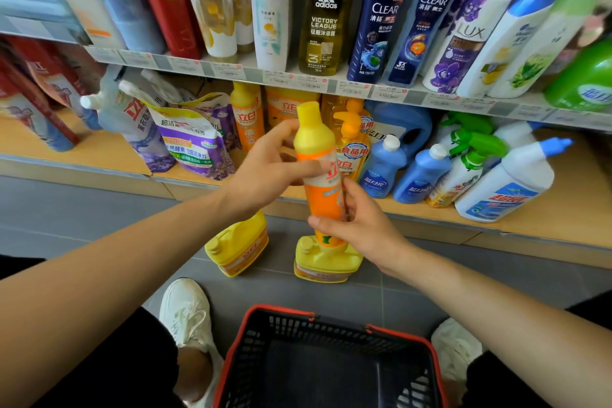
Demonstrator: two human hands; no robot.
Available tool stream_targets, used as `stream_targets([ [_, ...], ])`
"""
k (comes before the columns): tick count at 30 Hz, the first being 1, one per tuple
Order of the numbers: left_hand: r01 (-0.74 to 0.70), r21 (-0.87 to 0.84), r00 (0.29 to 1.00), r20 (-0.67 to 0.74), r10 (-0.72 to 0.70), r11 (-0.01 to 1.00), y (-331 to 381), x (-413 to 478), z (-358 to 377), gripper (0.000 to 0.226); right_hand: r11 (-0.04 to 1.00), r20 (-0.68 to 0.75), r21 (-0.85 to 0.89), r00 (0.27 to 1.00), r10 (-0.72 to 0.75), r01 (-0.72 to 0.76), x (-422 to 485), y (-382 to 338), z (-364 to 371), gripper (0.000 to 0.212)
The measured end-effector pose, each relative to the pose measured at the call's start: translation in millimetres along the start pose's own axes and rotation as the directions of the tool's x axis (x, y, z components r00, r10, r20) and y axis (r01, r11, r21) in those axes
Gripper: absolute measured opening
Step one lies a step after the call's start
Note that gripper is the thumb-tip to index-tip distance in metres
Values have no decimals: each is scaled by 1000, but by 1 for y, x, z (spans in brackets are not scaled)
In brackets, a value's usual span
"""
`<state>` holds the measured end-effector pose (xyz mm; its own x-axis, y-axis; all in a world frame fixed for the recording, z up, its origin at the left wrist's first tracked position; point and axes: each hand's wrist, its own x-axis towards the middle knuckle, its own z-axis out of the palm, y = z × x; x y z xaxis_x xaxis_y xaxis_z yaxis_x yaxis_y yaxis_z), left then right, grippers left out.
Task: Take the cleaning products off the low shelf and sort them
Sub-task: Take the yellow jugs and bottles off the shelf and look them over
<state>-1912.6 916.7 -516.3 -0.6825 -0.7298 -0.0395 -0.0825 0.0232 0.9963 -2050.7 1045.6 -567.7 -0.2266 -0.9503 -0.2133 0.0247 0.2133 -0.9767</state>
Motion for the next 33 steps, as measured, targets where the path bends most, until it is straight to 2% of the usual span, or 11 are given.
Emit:
stream_targets([
  [4,-163,184,983,114,143,969,6,-9,11,54,976,-101,-128,977,-188,175,4,-1,-9,64],
  [9,-228,202,973,94,213,952,15,-7,4,47,975,-108,-158,979,-176,158,5,10,-12,61],
  [12,-353,373,936,157,316,858,16,-6,-6,33,969,-96,-202,982,-161,139,4,18,-16,66],
  [16,-468,586,881,253,400,661,13,-9,-11,25,951,-120,-288,981,-150,110,4,23,-20,69],
  [19,-495,654,857,258,445,573,10,-10,-11,15,920,-151,-382,976,-156,88,4,25,-20,72],
  [22,-459,699,862,202,464,548,8,-11,-7,7,890,-167,-446,968,-185,93,3,24,-19,72],
  [25,-370,718,895,107,433,589,6,-10,-5,4,860,-171,-500,961,-216,105,2,23,-19,71],
  [27,-321,649,929,76,361,690,6,-7,-7,3,862,-163,-496,964,-210,104,3,23,-20,70],
  [30,-267,421,964,131,234,867,7,-3,-12,11,911,-121,-401,981,-153,93,5,22,-21,66],
  [33,-231,321,968,172,183,918,7,1,-16,28,965,-34,-257,998,-58,47,6,18,-24,59],
])
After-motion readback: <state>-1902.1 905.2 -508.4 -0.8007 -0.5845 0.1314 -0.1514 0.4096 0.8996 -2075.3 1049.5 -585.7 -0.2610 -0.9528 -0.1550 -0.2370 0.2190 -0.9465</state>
